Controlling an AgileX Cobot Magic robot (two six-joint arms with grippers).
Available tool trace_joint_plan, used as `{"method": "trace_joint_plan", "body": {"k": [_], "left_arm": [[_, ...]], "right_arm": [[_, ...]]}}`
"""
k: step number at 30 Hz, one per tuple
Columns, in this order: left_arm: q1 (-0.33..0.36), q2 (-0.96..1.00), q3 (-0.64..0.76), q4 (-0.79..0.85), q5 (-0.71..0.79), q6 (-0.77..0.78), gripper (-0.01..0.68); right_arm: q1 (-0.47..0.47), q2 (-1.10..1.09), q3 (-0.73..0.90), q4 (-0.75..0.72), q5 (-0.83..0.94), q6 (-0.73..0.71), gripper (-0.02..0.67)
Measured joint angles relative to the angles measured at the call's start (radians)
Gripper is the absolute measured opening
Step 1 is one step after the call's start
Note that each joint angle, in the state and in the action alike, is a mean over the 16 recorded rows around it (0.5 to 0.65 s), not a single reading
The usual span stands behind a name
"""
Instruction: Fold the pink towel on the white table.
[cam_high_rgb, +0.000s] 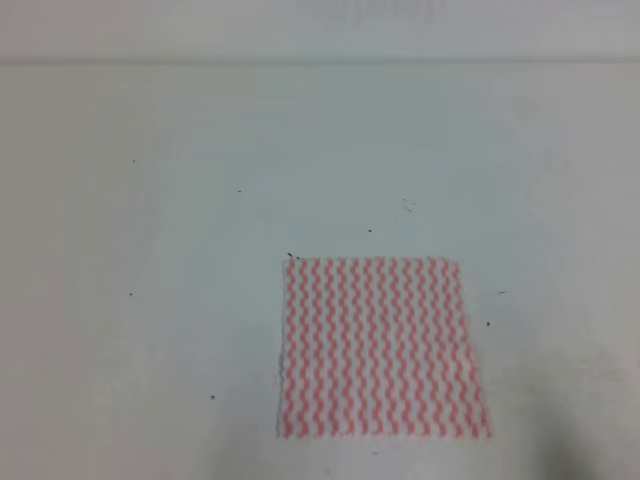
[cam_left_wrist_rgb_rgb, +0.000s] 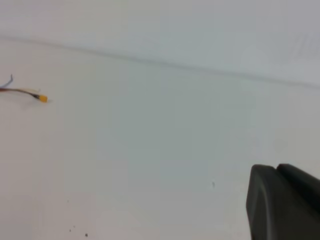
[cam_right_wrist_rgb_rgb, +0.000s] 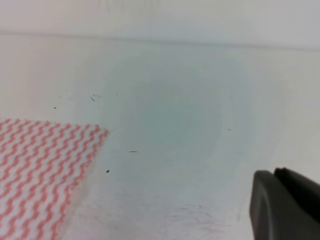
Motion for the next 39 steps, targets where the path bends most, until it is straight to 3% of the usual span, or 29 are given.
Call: {"method": "trace_joint_plan", "body": {"k": [29,33,39], "left_arm": [[0.0,0.003,-0.002,-0.007,-0.106,-0.006,-0.006],[0.0,-0.001,0.002,-0.036,-0.129,-0.048,-0.005],[0.0,-0.001,0.001,-0.088,-0.16,-0.172,-0.005]], "right_arm": [[0.0,0.002,-0.002,0.014,-0.01,0.0,-0.018],[0.0,0.005,-0.005,0.086,-0.046,0.0,-0.018],[0.0,0.005,-0.005,0.316,-0.122,0.0,-0.018]]}}
